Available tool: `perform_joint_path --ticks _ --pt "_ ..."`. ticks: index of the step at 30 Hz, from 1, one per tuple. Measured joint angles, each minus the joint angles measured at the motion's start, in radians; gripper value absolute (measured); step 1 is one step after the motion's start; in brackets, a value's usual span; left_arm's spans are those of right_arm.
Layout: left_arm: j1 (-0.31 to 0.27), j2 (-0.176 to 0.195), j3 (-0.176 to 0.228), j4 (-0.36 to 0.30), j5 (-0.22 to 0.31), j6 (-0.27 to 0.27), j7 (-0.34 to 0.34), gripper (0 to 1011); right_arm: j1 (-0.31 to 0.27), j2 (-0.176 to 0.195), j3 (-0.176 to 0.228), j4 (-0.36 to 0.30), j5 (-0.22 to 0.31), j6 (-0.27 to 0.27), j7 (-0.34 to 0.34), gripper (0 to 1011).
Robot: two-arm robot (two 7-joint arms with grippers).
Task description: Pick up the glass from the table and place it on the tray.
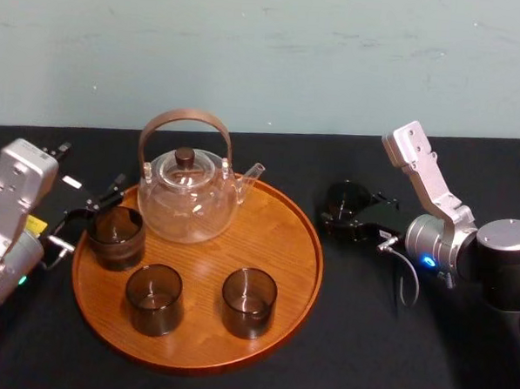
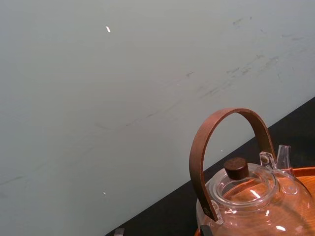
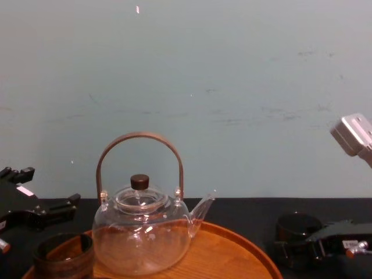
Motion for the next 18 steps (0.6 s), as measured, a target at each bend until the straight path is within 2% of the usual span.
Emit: perform_joint_path --ticks 3,8,18 --pt "0.000 0.000 0.000 0.000 0.000 0.000 0.000 1001 0.000 0.000 0.000 0.000 0.000 0.000 0.000 904" --pt "0.000 0.000 0.000 0.000 0.000 0.000 0.000 1001 -0.024 0.017 0.015 -0.046 0.013 0.004 0.008 904" --pt "0.000 0.000 0.000 0.000 0.000 0.000 0.000 1001 -0.088 0.076 0.044 -0.200 0.036 0.031 0.014 905"
